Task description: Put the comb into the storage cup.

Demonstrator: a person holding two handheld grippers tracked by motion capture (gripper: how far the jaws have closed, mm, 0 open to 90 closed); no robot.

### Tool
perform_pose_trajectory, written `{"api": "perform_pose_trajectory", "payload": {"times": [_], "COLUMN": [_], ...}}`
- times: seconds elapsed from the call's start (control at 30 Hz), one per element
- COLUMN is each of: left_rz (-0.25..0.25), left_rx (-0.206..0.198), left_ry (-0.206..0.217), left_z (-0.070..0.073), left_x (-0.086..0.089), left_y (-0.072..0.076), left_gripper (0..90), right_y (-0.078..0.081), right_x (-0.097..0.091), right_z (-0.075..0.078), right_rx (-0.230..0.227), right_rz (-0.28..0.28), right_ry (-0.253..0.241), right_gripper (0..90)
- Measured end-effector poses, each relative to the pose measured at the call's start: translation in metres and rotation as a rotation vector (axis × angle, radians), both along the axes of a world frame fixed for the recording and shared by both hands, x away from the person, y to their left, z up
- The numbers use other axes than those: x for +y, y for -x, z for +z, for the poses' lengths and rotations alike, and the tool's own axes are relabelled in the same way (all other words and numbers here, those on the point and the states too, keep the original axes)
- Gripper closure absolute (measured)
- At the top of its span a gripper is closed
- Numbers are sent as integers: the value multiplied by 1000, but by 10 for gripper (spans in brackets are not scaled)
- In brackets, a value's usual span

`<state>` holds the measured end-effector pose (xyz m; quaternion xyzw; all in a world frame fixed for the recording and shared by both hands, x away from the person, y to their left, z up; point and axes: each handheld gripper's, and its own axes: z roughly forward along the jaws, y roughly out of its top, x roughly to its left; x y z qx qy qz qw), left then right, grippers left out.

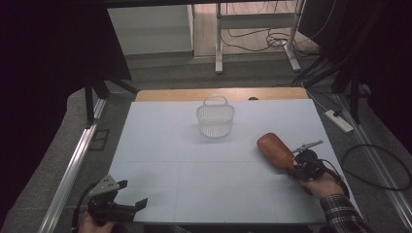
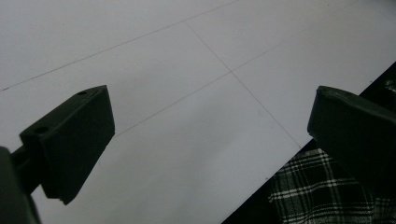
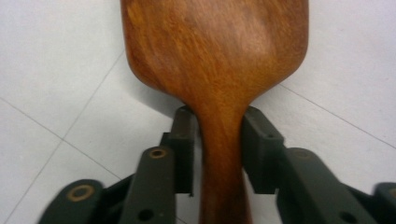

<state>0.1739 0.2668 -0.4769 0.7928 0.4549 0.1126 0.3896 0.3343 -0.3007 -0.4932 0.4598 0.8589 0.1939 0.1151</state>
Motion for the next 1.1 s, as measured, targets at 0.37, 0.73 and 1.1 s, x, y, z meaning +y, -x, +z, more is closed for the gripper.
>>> {"api": "perform_pose_trajectory", "payload": {"times": [0.37,0.73,1.1], "left_rz": [-10,-30,-61], "left_rx": [-4,-24,-55], "left_ry": [1,14,39], "left_z": [0,2,6], "left_x": [0,-2,-8], "left_y": [0,-1,-10], "left_gripper": [15,5,4], "right_y": [3,10,18], "right_x": [-3,-1,1], "right_z": [2,8,20], "right_rx": [6,-34,-89], "right_rz": [-21,1,29], "right_ry": [-73,-108,-154], "right_gripper": [723,723,723]}}
